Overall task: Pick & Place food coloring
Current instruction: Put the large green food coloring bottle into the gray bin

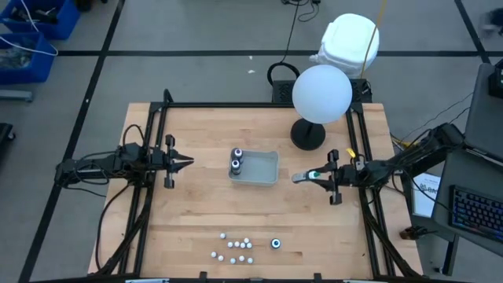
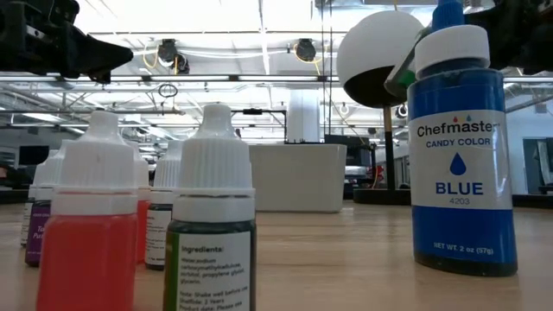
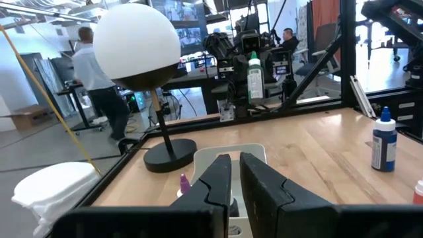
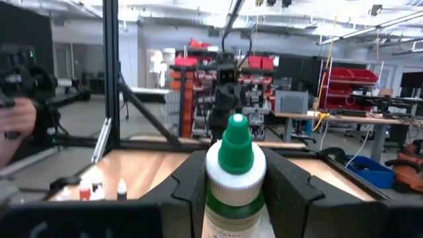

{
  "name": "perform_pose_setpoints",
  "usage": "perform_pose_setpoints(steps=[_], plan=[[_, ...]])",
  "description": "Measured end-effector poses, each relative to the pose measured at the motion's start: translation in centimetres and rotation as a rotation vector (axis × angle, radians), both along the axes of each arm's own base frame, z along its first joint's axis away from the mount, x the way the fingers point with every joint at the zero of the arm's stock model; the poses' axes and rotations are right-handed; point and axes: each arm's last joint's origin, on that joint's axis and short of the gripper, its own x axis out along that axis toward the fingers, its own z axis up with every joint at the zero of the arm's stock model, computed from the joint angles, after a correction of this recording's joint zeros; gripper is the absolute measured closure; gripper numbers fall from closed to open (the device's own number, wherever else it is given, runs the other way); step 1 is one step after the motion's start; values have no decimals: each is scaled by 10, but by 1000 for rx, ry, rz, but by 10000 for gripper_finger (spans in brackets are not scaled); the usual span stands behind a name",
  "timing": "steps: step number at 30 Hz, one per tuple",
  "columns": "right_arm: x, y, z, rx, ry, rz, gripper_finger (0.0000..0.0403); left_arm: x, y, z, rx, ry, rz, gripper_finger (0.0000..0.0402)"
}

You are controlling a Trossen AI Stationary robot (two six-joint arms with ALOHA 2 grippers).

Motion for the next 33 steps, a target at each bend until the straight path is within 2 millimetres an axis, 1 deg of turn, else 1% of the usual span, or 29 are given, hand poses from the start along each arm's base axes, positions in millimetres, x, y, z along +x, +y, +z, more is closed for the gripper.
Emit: perform_pose_setpoints(steps=[3,5,9,12,16,20,23,26,33], plan=[[13,2,6,4,25,-17,296,0,0,0,0,0,0,360],[26,4,11,4,45,-33,296,0,0,0,-4,-1,0,360],[59,9,19,-57,106,-11,296,0,0,0,-5,-2,0,360],[87,9,28,-99,119,-39,296,0,0,0,-6,-2,0,360],[120,-4,34,-118,149,-82,296,0,0,0,-12,-2,-1,360],[145,-27,33,-77,223,-64,296,0,0,0,-12,-2,-1,360],[158,-45,30,-33,244,-67,296,0,0,0,-12,-2,-1,360],[169,-58,24,6,264,-48,296,0,0,0,-12,-2,-1,360],[188,-72,6,35,330,-64,296,0,0,0,-11,-2,-1,360]])
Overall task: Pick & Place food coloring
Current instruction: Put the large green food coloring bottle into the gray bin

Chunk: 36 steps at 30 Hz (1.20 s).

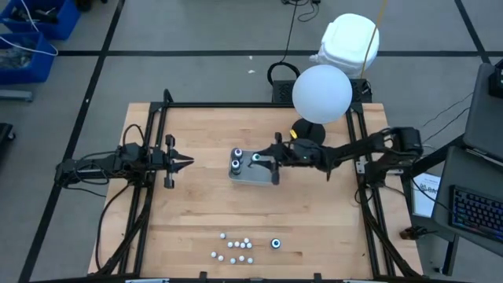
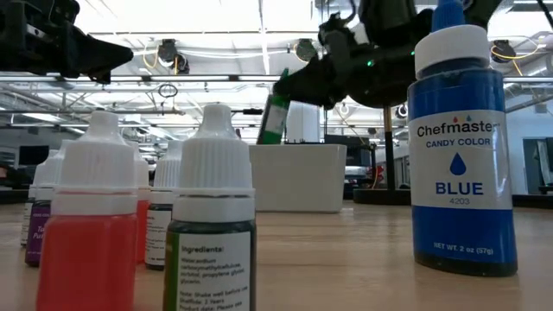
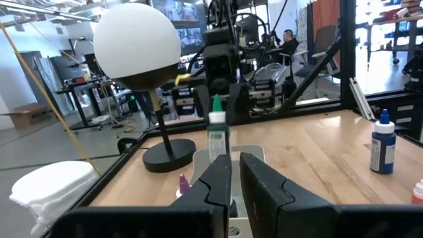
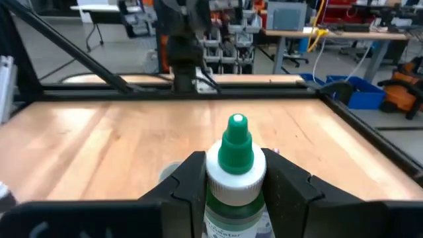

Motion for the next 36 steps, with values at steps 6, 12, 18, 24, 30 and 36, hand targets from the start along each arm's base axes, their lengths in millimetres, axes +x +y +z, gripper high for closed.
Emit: perform_pose_setpoints(steps=[6,12,18,24,30,36], plan=[[18,-7,-9,10,65,-18,296,0,0,0,0,0,0,360],[24,-16,-17,41,105,-49,296,0,0,0,0,1,0,360],[26,-26,-31,57,136,-77,296,0,0,0,0,1,0,360],[27,-29,-36,67,149,-87,296,0,0,0,7,-1,0,360],[29,-29,-34,67,151,-86,296,0,0,1,28,-5,1,360],[35,-30,-36,70,175,-88,296,0,0,1,27,-7,2,360]])
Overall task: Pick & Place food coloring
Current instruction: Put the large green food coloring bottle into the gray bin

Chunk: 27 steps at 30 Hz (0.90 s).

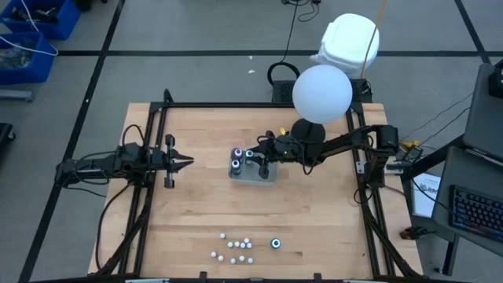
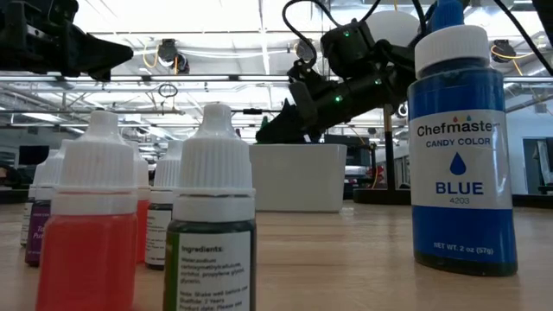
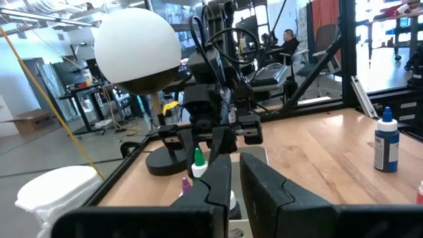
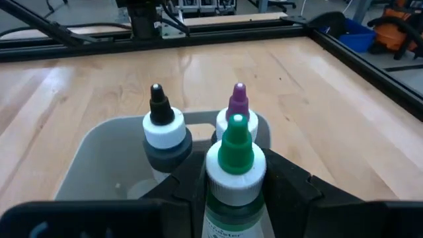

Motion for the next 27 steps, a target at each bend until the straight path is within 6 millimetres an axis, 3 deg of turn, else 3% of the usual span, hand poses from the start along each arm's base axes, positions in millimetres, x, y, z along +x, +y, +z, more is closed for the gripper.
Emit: perform_pose_setpoints(steps=[22,27], plan=[[7,-4,-24,15,21,-62,296,0,1,0,3,1,24,360],[6,-4,-24,18,21,-63,246,0,1,0,2,1,24,360]])
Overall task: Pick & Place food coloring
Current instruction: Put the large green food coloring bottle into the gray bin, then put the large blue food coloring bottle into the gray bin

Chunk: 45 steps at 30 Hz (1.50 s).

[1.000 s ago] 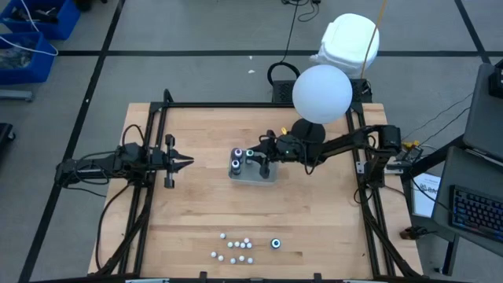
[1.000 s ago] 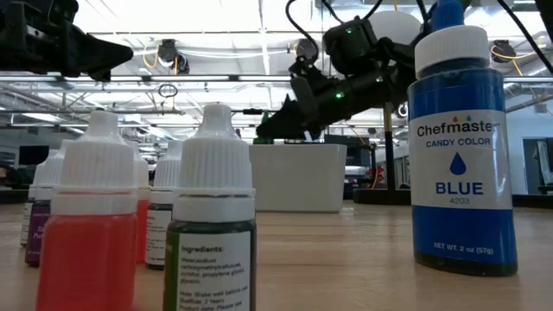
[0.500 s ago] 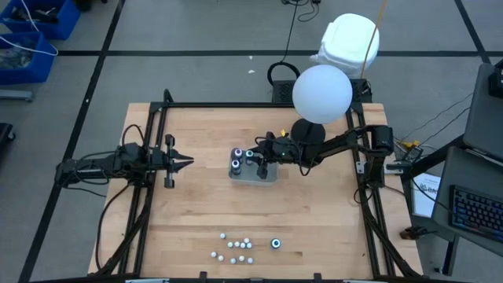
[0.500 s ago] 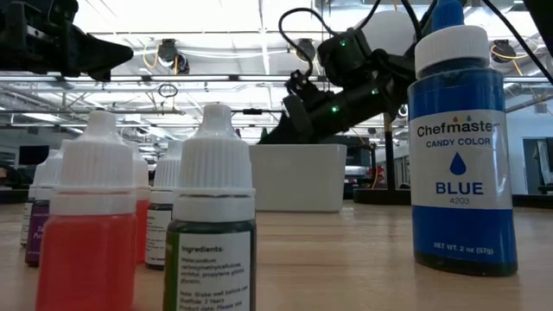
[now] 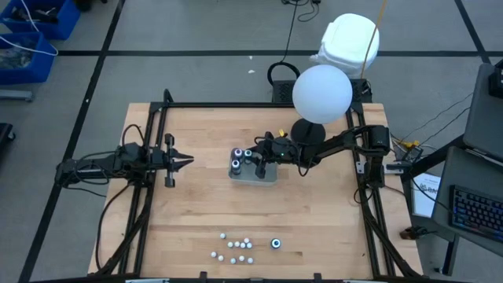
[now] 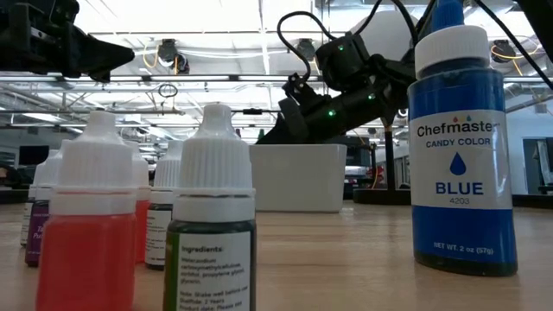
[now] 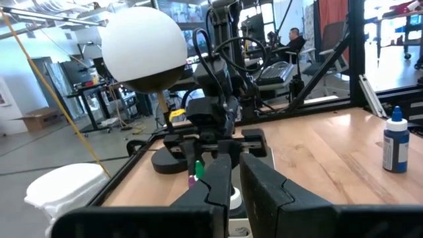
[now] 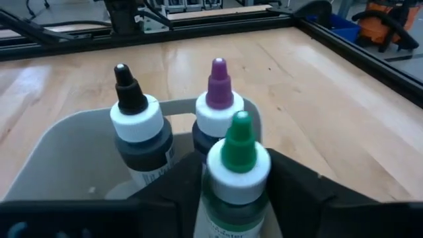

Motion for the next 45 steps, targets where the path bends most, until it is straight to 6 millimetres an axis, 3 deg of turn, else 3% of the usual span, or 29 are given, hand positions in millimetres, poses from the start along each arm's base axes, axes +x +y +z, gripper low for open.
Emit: perform_pose_setpoints(steps=[6,21,37,41,45], plan=[[0,0,0,0,-2,-1,206,0,0,0,-3,1,0,360],[3,21,7,-30,-51,68,206,0,0,-1,-3,9,0,360],[-10,27,61,-128,-116,19,221,0,0,-1,-11,8,-1,360],[-6,39,90,-150,-149,37,254,0,0,-1,-8,8,-1,360],[5,59,130,-142,-227,91,318,0,0,-1,-16,5,-1,360]])
